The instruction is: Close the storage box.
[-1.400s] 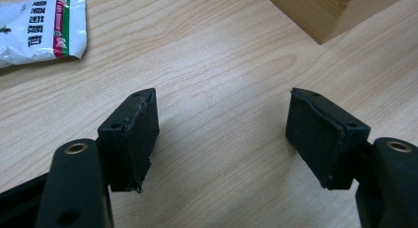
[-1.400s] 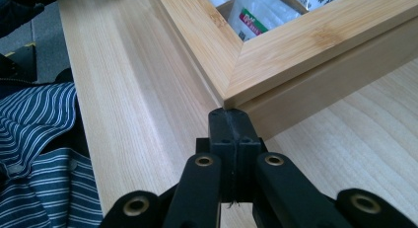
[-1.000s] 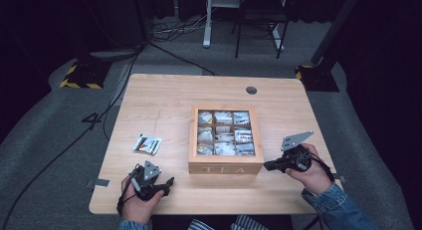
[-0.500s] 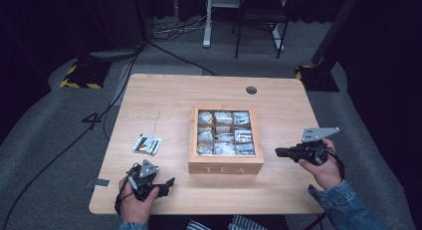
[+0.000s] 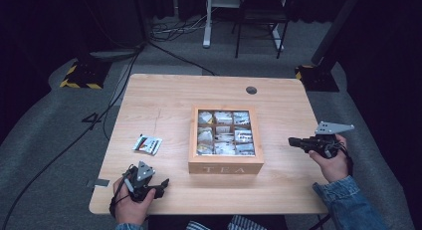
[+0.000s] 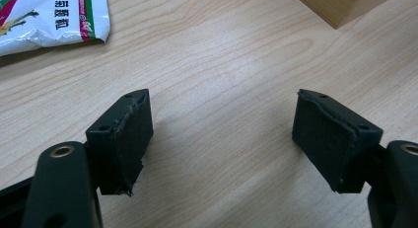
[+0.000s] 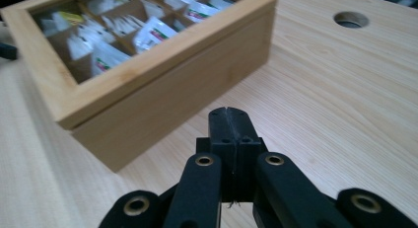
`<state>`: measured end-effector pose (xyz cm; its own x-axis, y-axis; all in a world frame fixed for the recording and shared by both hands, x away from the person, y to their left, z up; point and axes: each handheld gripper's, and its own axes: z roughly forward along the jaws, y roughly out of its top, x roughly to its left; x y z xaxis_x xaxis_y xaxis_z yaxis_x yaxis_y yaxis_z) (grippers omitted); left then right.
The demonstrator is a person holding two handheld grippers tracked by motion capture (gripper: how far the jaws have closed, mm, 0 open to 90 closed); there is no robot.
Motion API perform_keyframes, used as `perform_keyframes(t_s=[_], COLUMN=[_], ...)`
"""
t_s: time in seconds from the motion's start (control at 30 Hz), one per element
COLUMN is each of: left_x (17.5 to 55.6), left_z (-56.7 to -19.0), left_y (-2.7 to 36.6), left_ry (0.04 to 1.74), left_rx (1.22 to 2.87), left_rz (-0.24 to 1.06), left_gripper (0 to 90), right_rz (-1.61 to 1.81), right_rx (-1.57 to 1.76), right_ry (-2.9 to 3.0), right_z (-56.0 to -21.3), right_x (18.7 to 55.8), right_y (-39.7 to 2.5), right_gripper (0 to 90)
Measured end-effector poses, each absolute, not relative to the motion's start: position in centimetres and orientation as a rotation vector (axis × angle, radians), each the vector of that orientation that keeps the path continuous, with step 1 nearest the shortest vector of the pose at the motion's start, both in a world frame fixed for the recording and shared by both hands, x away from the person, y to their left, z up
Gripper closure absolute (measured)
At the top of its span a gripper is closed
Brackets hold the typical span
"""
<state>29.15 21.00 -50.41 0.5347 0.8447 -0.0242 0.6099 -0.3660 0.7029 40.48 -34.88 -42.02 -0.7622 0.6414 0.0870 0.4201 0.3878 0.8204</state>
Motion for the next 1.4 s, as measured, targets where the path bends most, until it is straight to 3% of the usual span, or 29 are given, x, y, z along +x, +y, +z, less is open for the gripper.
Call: perform_keyframes(t_s=[0.3,0.77,0.97,1.17,1.4], left_x=[29.2,29.3,29.3,29.3,29.4], left_z=[-50.4,-50.4,-50.4,-50.4,-50.4], left_y=[21.1,21.1,21.1,21.1,21.0], left_ry=[1.171,1.185,1.183,1.188,1.194], left_rx=[2.105,2.097,2.097,2.095,2.096], left_rz=[0.454,0.452,0.455,0.456,0.454], left_gripper=[24.0,24.0,24.0,23.9,23.3], right_rz=[1.178,1.085,1.074,1.036,1.032], right_rx=[1.141,1.172,1.195,1.175,1.187], right_ry=[2.334,2.340,2.296,2.244,2.250], right_z=[-45.2,-48.7,-49.9,-50.2,-50.2], right_x=[42.4,43.2,43.4,43.5,43.6], right_y=[-36.8,-37.5,-38.1,-37.6,-37.6], right_gripper=[90.0,89.4,79.1,50.5,44.0])
